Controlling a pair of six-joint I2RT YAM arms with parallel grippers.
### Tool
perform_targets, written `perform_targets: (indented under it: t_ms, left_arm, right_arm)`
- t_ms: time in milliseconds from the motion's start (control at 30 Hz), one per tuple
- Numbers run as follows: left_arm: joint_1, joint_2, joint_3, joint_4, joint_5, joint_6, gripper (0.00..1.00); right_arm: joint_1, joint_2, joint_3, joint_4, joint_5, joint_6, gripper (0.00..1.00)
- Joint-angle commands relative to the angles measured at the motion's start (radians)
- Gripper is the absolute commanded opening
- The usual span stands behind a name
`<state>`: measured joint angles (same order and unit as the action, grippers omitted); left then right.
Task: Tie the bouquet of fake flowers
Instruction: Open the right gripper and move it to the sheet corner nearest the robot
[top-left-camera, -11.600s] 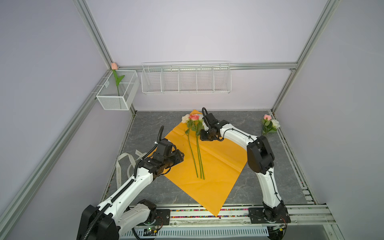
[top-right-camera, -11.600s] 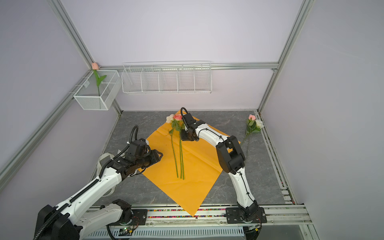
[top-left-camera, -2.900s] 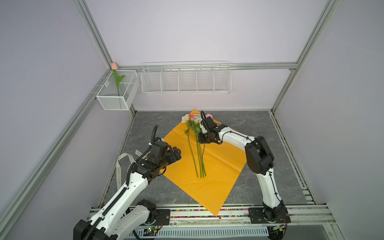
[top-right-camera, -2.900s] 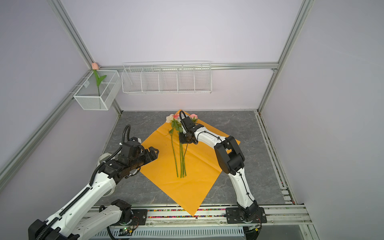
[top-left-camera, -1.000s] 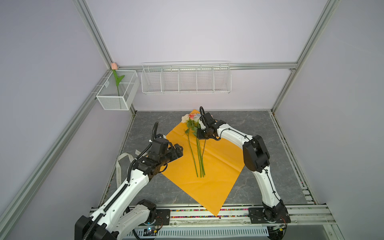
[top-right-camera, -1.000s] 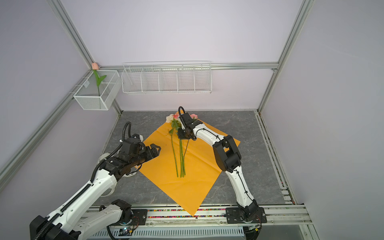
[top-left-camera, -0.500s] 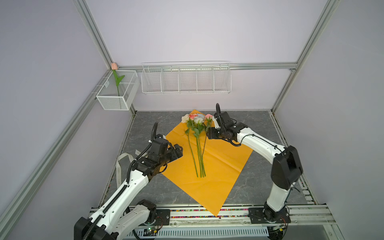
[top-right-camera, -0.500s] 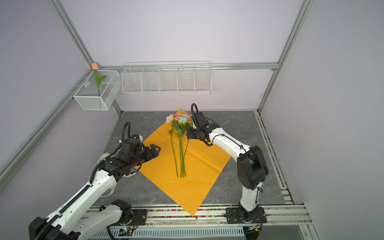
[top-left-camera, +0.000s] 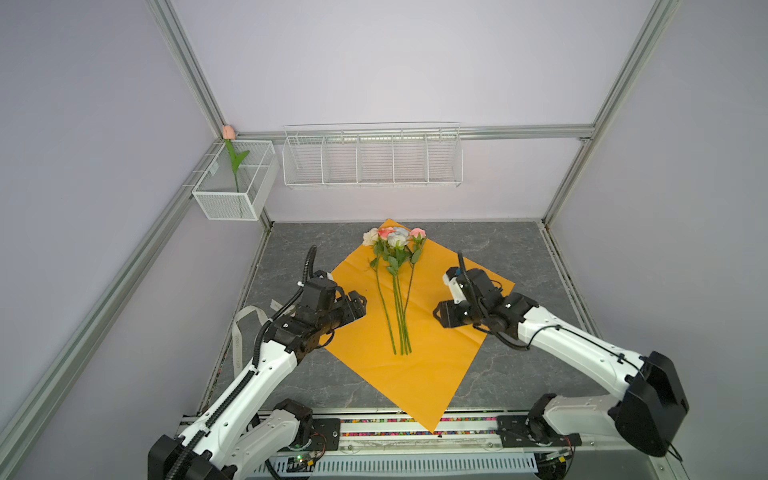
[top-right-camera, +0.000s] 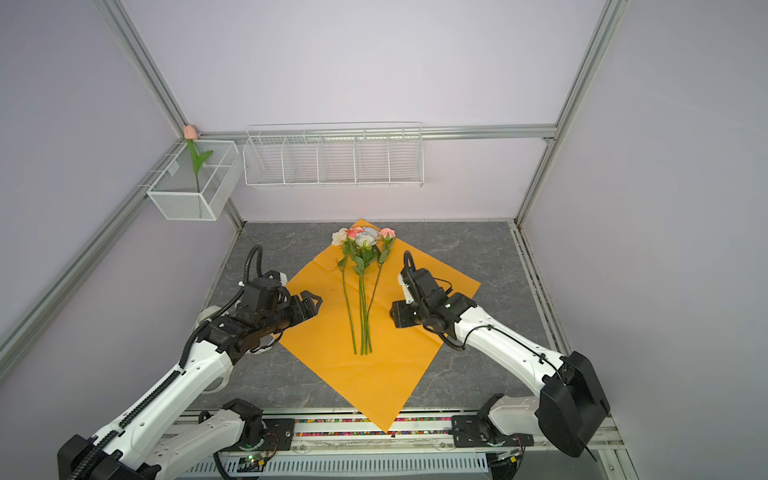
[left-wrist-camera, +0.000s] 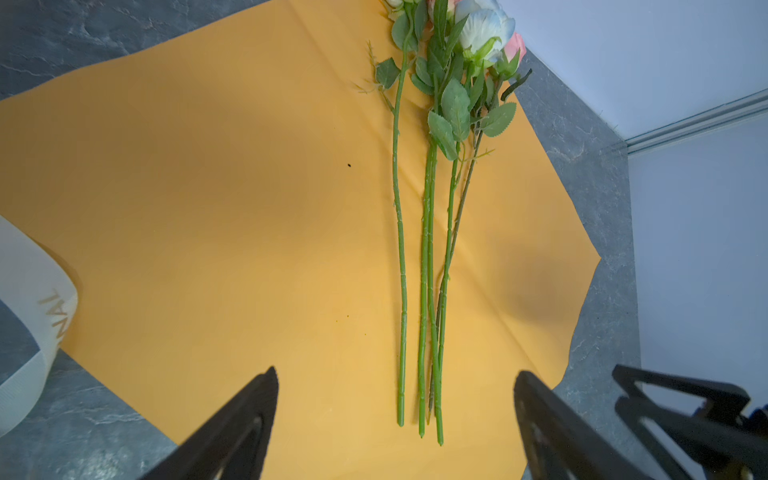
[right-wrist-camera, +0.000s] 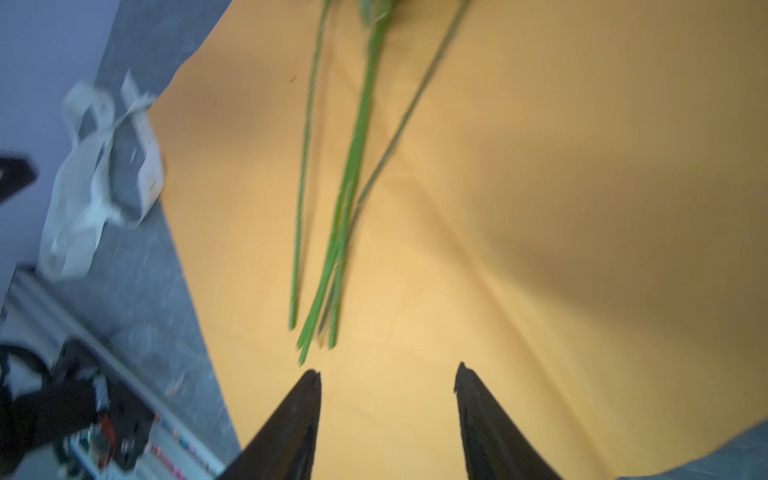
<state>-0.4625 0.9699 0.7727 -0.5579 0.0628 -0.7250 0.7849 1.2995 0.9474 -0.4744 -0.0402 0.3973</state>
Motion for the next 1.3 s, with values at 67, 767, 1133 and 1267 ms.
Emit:
perform_targets:
  t_ms: [67,767,1133,1267]
  left_arm:
    - [0.005,-0.037,-0.045,-0.023,0.02,-0.024,0.86]
    - [0.002,0.154,-0.058,0.156,0.202,-0.132,0.78]
    - [0.002,0.084,-0.103,0.128,0.181,-0.127,0.78]
    - [0.002,0.091,-0.097,0.119,0.18,-0.108,0.78]
  right_arm:
    - [0.198,-0.04,0.025,-0.178,0.142,-0.42,0.56]
    - [0.404,-0.092,-0.091,-0.349,0.023,-0.955,0.59]
    - [0.45,0.098,-0.179,-0.158,0.107,-1.034,0.57]
    - [0.425,0.146,-0.166,-0.141,0.044,-1.075,0.56]
